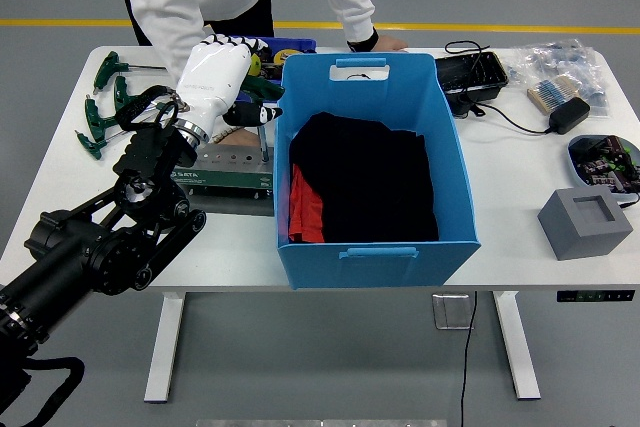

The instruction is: Lift tool from toolbox,place it in box,lift tool from toolbox,place it in box

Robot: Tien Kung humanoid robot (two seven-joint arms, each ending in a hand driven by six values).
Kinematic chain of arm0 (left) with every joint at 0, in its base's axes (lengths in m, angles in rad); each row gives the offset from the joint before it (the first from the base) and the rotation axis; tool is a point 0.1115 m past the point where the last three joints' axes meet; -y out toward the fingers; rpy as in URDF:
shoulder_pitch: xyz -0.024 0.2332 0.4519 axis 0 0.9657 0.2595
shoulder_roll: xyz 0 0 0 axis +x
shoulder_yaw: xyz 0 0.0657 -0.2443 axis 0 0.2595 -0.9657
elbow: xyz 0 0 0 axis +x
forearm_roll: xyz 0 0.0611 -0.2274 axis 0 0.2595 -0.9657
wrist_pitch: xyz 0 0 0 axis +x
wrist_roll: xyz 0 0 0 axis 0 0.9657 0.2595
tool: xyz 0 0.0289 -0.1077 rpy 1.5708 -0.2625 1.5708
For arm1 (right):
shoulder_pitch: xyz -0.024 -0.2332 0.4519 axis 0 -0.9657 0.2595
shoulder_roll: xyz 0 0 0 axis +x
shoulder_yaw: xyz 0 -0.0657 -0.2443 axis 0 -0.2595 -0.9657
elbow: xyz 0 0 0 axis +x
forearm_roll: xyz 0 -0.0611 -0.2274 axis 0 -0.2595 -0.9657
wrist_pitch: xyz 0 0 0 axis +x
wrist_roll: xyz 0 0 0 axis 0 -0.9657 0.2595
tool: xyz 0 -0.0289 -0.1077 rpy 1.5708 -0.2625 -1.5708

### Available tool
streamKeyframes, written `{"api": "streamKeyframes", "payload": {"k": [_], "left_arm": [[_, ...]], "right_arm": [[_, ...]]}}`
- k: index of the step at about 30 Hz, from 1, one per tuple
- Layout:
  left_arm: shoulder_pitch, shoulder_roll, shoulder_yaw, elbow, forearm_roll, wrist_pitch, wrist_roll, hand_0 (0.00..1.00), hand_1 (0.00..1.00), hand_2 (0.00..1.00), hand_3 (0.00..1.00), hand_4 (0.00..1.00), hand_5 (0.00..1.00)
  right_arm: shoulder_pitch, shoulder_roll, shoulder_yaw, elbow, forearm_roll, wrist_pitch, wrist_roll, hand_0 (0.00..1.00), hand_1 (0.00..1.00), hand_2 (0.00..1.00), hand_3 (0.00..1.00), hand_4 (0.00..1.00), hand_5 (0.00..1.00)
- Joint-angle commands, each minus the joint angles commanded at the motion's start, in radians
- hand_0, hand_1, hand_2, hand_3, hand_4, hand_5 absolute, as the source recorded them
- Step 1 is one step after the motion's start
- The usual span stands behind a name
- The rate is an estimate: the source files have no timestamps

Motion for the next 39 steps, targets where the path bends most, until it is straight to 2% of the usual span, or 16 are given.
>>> {"api": "streamKeyframes", "payload": {"k": [1, 2, 7, 8, 19, 20, 25, 26, 31, 32, 39], "left_arm": [[-0.004, 0.001, 0.002, 0.008, 0.0, 0.001, -0.001, 0.658, 0.612, 0.636, 0.675, 0.998, 0.324], [-0.007, 0.002, 0.004, 0.014, 0.0, 0.001, -0.001, 0.552, 0.474, 0.495, 0.557, 0.998, 0.328], [-0.017, 0.005, 0.014, 0.037, 0.0, -0.004, -0.002, 0.552, 0.474, 0.495, 0.557, 0.998, 0.328], [-0.018, 0.005, 0.016, 0.042, 0.0, -0.003, -0.002, 0.5, 0.424, 0.433, 0.523, 0.998, 0.327], [-0.032, 0.003, 0.032, 0.083, 0.0, 0.014, -0.009, 0.49, 0.409, 0.405, 0.509, 0.998, 0.329], [-0.032, 0.002, 0.034, 0.085, 0.0, 0.018, -0.011, 0.43, 0.391, 0.386, 0.416, 0.998, 0.332], [-0.031, -0.001, 0.04, 0.088, 0.0, 0.032, -0.017, 0.43, 0.391, 0.386, 0.416, 0.998, 0.332], [-0.031, -0.001, 0.041, 0.09, 0.0, 0.034, -0.018, 0.379, 0.338, 0.332, 0.351, 0.998, 0.339], [-0.034, -0.002, 0.046, 0.101, 0.0, 0.035, -0.021, 0.379, 0.338, 0.332, 0.351, 0.998, 0.339], [-0.035, -0.002, 0.047, 0.103, 0.0, 0.034, -0.022, 0.362, 0.296, 0.293, 0.321, 0.998, 0.35], [-0.043, -0.002, 0.056, 0.124, 0.0, 0.028, -0.029, 0.358, 0.286, 0.276, 0.315, 0.998, 0.361]], "right_arm": [[0.0, 0.0, 0.0, 0.0, 0.0, 0.0, 0.0, 0.683, 0.663, 0.726, 0.57, 0.774, 0.696], [0.001, 0.0, 0.0, 0.0, 0.0, 0.0, 0.0, 0.682, 0.662, 0.726, 0.57, 0.774, 0.697], [0.002, -0.001, 0.0, 0.0, -0.001, 0.0, 0.0, 0.682, 0.662, 0.726, 0.57, 0.774, 0.697], [0.002, -0.002, 0.001, 0.0, -0.002, 0.0, -0.001, 0.683, 0.663, 0.726, 0.57, 0.775, 0.698], [0.003, -0.003, 0.006, 0.001, -0.011, -0.001, -0.001, 0.683, 0.663, 0.726, 0.571, 0.775, 0.697], [0.003, -0.003, 0.007, 0.001, -0.014, -0.001, -0.002, 0.683, 0.664, 0.726, 0.571, 0.774, 0.698], [0.001, -0.003, 0.009, 0.001, -0.017, -0.001, -0.002, 0.683, 0.664, 0.726, 0.571, 0.774, 0.698], [0.001, -0.003, 0.01, 0.001, -0.018, -0.002, -0.003, 0.681, 0.664, 0.726, 0.57, 0.774, 0.697], [0.0, -0.003, 0.014, 0.002, -0.026, -0.002, -0.005, 0.681, 0.664, 0.726, 0.57, 0.774, 0.697], [-0.001, -0.003, 0.015, 0.002, -0.028, -0.002, -0.006, 0.682, 0.664, 0.726, 0.569, 0.773, 0.696], [0.0, -0.002, 0.016, 0.003, -0.032, -0.001, -0.008, 0.682, 0.665, 0.726, 0.57, 0.773, 0.697]]}}
